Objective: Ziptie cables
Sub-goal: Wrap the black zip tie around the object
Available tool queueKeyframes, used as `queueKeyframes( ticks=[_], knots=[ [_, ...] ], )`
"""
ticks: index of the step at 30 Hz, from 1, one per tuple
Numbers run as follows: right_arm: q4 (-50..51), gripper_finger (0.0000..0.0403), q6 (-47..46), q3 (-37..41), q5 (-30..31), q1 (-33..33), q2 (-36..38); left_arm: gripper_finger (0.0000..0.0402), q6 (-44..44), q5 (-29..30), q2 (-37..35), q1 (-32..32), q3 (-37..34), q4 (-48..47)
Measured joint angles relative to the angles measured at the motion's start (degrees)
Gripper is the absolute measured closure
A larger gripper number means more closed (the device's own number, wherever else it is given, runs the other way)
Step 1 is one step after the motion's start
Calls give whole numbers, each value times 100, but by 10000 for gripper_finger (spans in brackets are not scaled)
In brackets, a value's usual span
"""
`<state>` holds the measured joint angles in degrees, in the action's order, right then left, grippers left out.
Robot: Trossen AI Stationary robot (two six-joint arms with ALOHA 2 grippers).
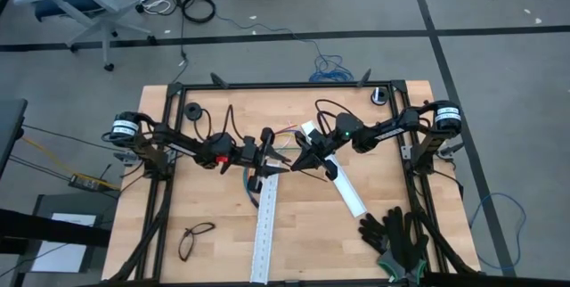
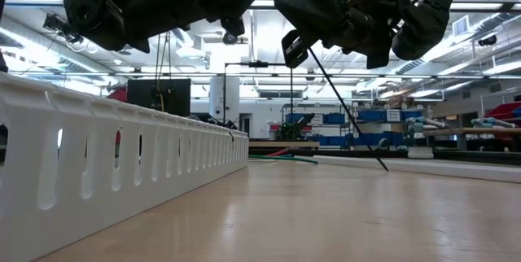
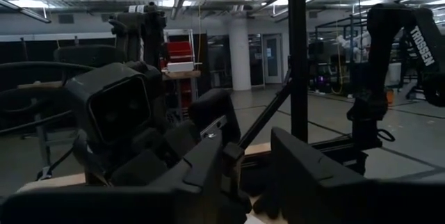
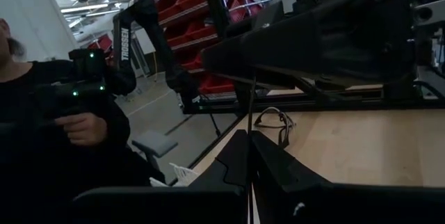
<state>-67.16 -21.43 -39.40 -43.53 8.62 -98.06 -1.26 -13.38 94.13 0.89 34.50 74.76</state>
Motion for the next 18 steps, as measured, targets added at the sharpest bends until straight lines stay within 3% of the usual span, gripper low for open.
queueKeyframes(
  ticks=[18],
  knots=[
    [-44, 402, 11, 0, -2, 0, 0, 384, -2, -86, 0, -11, -2, -82]
  ],
)
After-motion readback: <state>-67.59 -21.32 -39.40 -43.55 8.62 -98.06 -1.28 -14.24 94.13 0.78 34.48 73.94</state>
